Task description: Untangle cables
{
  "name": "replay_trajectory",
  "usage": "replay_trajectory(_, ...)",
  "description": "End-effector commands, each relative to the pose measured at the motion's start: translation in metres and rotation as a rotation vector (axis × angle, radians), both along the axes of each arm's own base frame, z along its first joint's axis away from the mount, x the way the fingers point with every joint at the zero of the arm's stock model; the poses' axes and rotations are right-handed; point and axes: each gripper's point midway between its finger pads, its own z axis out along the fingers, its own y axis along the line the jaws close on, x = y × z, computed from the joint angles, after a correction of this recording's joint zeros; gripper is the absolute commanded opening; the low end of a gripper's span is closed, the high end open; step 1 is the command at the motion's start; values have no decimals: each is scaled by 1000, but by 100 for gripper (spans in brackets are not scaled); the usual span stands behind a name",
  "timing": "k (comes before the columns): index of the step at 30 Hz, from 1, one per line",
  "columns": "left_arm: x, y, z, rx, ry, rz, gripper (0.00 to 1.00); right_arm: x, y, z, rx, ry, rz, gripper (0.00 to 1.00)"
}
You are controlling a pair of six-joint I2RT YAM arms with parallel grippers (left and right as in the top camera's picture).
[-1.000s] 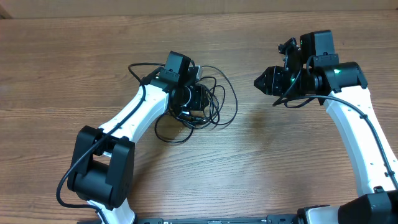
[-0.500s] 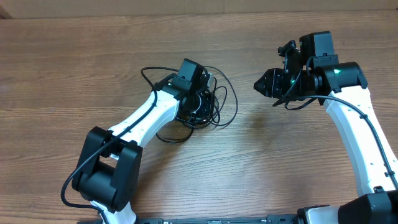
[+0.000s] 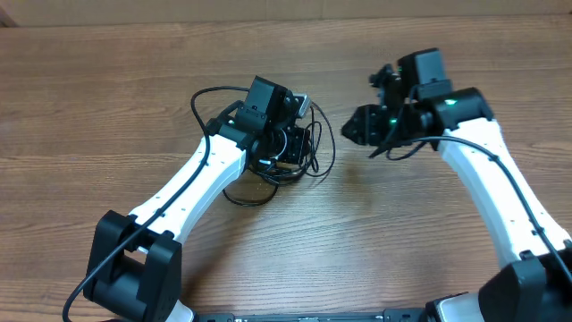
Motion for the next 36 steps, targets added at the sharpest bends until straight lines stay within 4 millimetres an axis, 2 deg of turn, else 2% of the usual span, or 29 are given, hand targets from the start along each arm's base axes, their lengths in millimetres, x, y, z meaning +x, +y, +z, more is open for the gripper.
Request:
replay_trajectory(1,5,22,-6,135,-35,46,4,-2,20,-19,3,36,49,47)
replay_trajectory(5,4,37,-16,220,-22,76,4,-1,40,-36,12,67,76,47)
replay_trajectory(12,5,41,-19,240,-26,86,4,-2,59,-62,-2,105,117,47)
replay_trajectory(23,8,48,-20,274,-33,119,4,9,66,-63,30,103,50,50)
replay_trajectory(36,8,48,-20,271,-34,118,4,10,67,-93,15,186,9,49)
